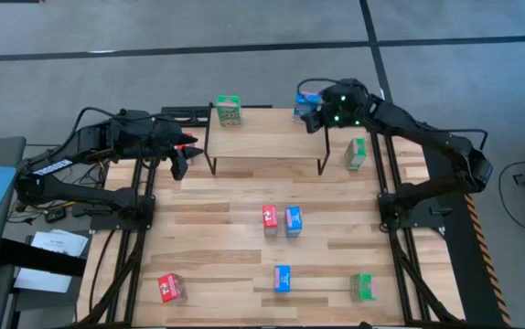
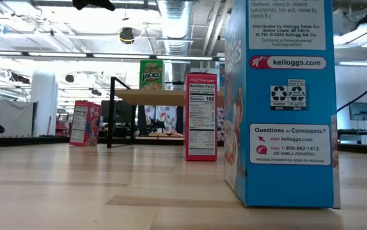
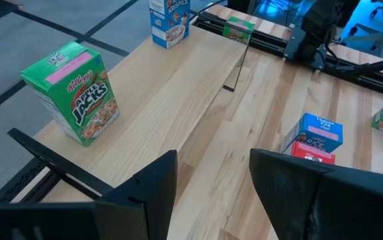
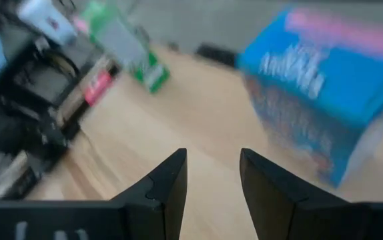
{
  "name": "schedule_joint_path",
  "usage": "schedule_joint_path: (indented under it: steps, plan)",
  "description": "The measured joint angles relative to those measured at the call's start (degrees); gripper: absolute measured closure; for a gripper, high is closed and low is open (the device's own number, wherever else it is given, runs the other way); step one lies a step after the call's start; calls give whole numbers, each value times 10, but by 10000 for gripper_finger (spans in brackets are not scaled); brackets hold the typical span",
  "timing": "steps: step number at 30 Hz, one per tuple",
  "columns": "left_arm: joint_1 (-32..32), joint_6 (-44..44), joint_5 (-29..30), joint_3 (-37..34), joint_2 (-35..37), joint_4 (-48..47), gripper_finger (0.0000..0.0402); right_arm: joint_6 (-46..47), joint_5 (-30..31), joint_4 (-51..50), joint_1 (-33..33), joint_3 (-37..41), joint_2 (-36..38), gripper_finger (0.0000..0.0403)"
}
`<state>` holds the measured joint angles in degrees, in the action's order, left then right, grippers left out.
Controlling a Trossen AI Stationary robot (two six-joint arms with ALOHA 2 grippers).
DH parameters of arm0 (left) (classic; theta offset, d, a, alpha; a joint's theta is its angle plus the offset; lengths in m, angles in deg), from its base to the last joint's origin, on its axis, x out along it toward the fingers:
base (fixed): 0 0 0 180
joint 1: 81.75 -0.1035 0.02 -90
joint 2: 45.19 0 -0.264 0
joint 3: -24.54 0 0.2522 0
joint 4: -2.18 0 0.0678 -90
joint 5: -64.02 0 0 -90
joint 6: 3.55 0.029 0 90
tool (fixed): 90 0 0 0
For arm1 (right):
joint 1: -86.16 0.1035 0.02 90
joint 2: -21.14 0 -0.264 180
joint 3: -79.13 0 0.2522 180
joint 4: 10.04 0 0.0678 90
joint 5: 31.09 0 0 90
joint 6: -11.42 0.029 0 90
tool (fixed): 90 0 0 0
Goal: Stack cereal on shelf
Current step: Put the top right blue cereal box on the shelf
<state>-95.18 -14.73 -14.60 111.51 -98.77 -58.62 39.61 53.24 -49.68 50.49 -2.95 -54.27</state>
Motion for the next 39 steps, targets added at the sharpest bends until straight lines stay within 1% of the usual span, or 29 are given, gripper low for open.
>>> schedule_joint_path:
  steps: [3, 6, 9, 15, 17, 30, 39]
  plan:
    - [0, 0, 0, 0, 0, 0, 226, -5, -1, -1, -1, 0, 0, 239]
    - [0, 0, 0, 0, 0, 0, 226, -17, 28, -6, -2, 0, 0, 239]
    - [0, 0, 0, 0, 0, 1, 226, -19, 43, -6, -5, 0, 0, 239]
    - [0, -1, 0, 0, 0, 1, 226, -25, 49, -6, -21, 0, 0, 239]
    - [0, -1, 0, 0, 0, 1, 226, -26, 61, -6, -24, 0, 0, 239]
    - [0, 4, 0, 0, 0, 2, 226, -28, 86, -5, -27, 0, 0, 239]
    - [0, 4, 0, 0, 0, 2, 226, -28, 89, -7, -27, 0, 0, 239]
